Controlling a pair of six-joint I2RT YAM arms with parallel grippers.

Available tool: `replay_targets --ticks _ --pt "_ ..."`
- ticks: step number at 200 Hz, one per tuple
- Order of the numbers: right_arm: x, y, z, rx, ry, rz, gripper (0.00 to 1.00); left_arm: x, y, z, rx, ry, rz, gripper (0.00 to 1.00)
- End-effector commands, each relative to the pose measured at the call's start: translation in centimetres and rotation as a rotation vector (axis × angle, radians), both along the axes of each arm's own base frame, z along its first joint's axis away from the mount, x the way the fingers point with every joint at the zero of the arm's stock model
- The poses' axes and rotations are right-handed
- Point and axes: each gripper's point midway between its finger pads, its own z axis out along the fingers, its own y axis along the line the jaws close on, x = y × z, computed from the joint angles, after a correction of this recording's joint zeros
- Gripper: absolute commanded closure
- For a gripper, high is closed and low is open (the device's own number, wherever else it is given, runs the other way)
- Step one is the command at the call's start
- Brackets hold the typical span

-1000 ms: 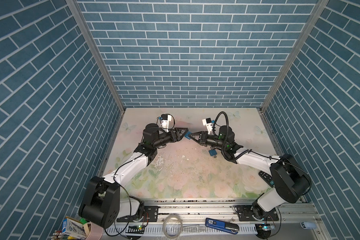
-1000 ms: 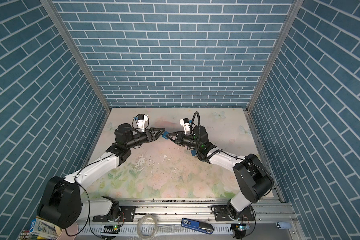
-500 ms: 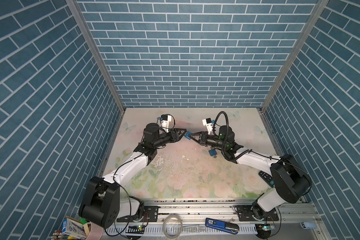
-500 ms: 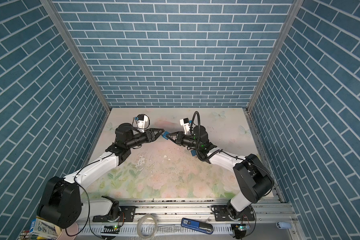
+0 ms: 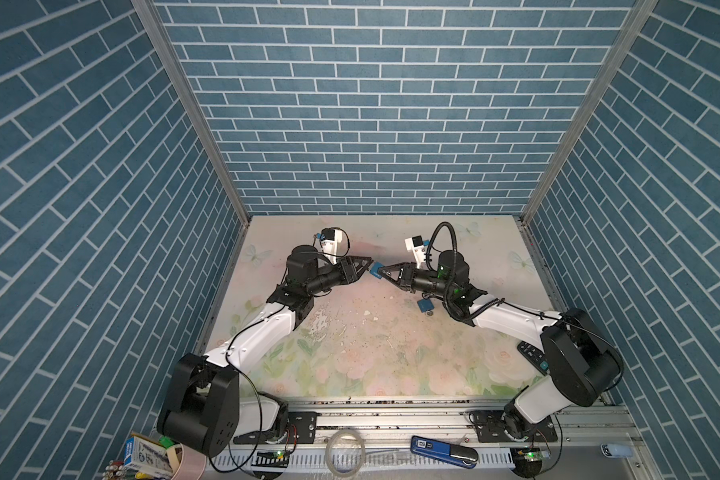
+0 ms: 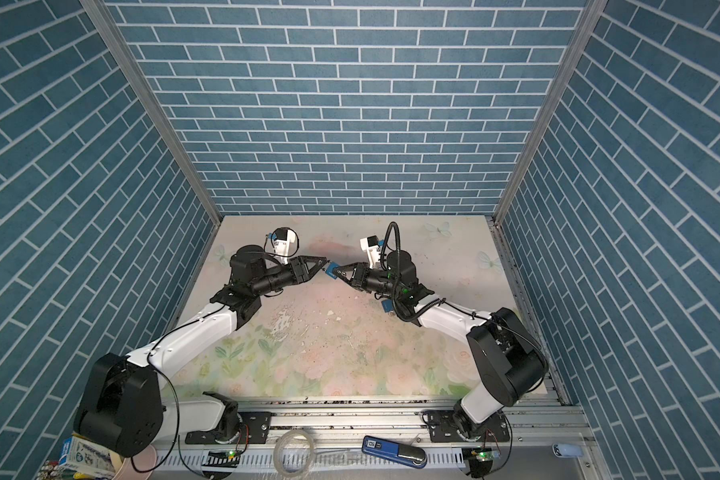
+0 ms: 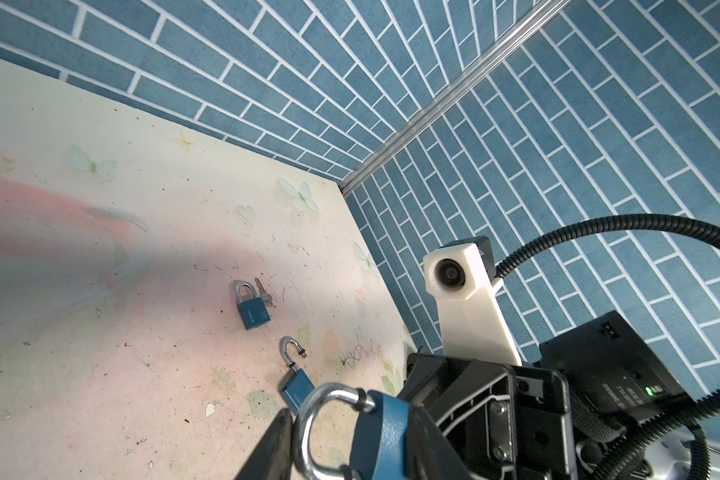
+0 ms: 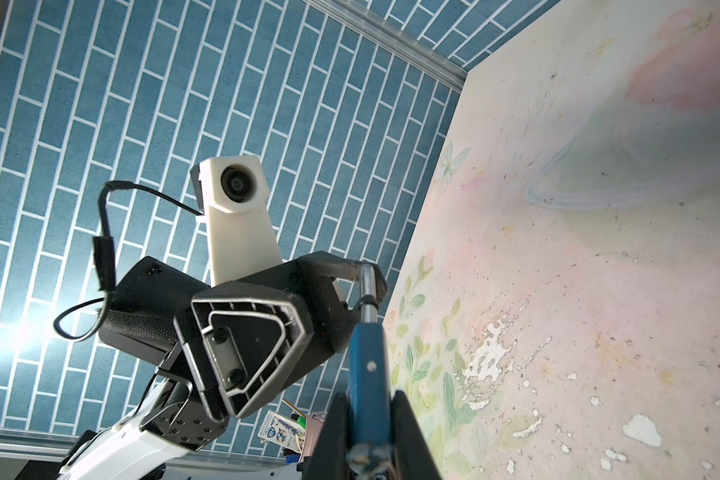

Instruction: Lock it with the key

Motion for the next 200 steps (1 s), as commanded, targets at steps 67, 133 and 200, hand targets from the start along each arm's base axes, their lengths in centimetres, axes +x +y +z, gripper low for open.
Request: replay_targets --ticks 67,133,200 --pt "-0.4 -0.1 4.7 0.08 -0.133 0.014 1.0 0.7 -0.2 0.7 0.014 -0.014 -0.006 0.59" --pt "-0.7 -0.1 5.0 0.084 -0.139 0.018 1.0 0.9 -0.1 -0.2 0.028 0.017 0.002 0.65" --pt "-1.0 -0.2 4.8 0.083 -0.138 0.016 1.0 0.9 0.0 0.2 0.026 0.008 0.012 0.69"
